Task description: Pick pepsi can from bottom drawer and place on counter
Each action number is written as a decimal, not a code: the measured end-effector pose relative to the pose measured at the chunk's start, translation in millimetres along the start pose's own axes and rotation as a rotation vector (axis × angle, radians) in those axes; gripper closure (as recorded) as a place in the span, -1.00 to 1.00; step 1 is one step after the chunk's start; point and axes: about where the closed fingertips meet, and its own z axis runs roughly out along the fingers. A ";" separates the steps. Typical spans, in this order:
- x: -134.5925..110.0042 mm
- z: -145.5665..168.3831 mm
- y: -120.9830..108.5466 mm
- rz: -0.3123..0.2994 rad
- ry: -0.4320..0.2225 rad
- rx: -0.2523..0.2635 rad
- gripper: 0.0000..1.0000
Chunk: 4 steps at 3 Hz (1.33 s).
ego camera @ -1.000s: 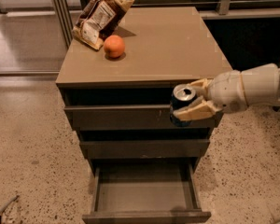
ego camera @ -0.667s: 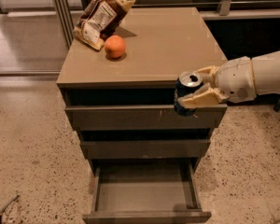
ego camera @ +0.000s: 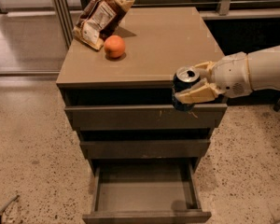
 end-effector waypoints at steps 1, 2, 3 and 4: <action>-15.8 4.1 -34.9 -0.014 -0.005 0.052 1.00; -30.1 9.5 -76.6 -0.027 -0.002 0.090 1.00; -34.9 14.1 -116.4 0.011 -0.018 0.118 1.00; -27.1 18.0 -145.0 0.089 -0.049 0.133 1.00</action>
Offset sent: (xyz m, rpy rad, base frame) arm 0.1294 -0.0052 0.0579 -0.0205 -0.1161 -0.1042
